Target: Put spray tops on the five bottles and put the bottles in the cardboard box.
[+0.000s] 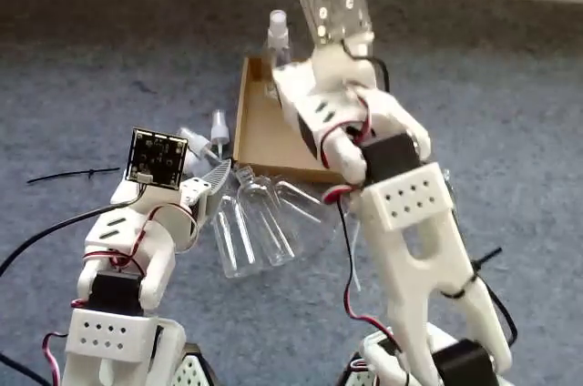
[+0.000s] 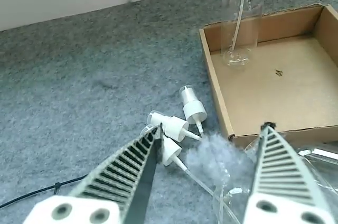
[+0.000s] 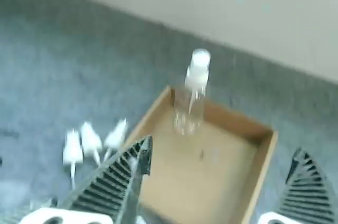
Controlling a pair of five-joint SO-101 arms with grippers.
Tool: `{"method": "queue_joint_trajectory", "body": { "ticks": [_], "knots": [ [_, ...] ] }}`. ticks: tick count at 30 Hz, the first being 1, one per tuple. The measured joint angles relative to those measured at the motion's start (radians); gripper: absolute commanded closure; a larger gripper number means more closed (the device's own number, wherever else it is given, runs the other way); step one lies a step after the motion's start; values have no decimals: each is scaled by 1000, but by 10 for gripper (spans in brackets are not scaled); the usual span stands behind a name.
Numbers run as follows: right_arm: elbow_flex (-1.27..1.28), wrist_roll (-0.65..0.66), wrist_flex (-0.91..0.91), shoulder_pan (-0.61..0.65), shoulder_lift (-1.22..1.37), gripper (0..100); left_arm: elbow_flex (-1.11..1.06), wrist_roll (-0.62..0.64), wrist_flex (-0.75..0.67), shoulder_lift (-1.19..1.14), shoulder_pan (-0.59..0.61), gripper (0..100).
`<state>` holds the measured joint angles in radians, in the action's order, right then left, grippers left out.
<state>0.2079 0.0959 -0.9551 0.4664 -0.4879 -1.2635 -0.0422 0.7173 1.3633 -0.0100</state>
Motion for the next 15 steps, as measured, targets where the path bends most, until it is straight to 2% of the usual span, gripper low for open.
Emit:
{"method": "queue_joint_trajectory", "body": {
  "ticks": [3,7,11,15],
  "knots": [
    [28,0,-190,-9,-150,652,0,0,0,0,0,734],
    [146,8,-276,-43,-376,656,0,0,0,0,0,734],
    [315,69,-288,-196,-470,656,0,0,0,0,0,734],
    [350,75,-288,-411,-388,656,0,0,0,0,0,734]
  ]
}}
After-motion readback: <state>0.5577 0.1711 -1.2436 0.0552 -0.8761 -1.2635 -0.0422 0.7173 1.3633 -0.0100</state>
